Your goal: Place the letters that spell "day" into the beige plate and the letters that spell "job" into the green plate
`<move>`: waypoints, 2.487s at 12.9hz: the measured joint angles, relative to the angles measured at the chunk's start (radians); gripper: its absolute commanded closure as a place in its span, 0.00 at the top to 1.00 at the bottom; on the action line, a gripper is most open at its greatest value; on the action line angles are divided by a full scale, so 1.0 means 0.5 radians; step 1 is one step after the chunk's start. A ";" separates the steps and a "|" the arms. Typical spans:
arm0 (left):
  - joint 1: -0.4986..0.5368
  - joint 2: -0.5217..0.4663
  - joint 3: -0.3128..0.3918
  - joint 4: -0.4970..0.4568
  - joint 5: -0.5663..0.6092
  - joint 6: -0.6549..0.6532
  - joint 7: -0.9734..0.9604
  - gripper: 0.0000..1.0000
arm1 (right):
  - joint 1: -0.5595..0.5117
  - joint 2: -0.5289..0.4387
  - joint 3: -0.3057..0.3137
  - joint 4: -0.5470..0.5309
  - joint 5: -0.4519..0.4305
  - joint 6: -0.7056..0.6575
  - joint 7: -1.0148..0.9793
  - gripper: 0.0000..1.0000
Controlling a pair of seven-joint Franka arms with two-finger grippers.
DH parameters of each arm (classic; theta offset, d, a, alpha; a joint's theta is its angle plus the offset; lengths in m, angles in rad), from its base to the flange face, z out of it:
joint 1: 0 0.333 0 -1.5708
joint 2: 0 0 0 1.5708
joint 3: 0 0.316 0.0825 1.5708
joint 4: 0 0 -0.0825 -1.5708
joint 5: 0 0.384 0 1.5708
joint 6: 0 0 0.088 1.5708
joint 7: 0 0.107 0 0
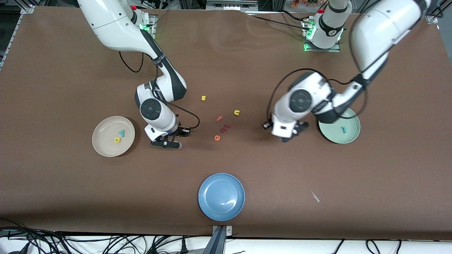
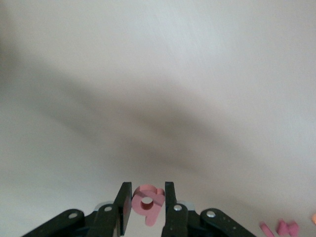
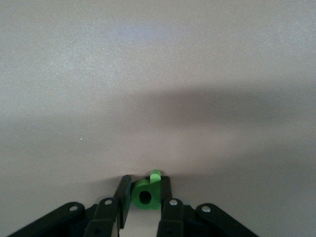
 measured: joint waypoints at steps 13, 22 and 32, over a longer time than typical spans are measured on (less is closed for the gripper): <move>0.611 -0.001 0.406 -0.037 0.078 -0.326 1.465 0.99 | -0.009 -0.179 -0.244 0.152 -0.089 -0.581 -0.522 0.18; 0.600 -0.259 0.121 0.845 -0.005 -0.911 2.003 0.99 | -0.037 -0.489 -0.700 -0.292 -0.089 -0.484 -1.424 0.67; -0.296 -0.334 1.339 1.547 -0.888 -1.217 2.535 1.00 | 0.004 -0.470 -0.696 -0.148 -0.085 -0.637 -1.298 1.00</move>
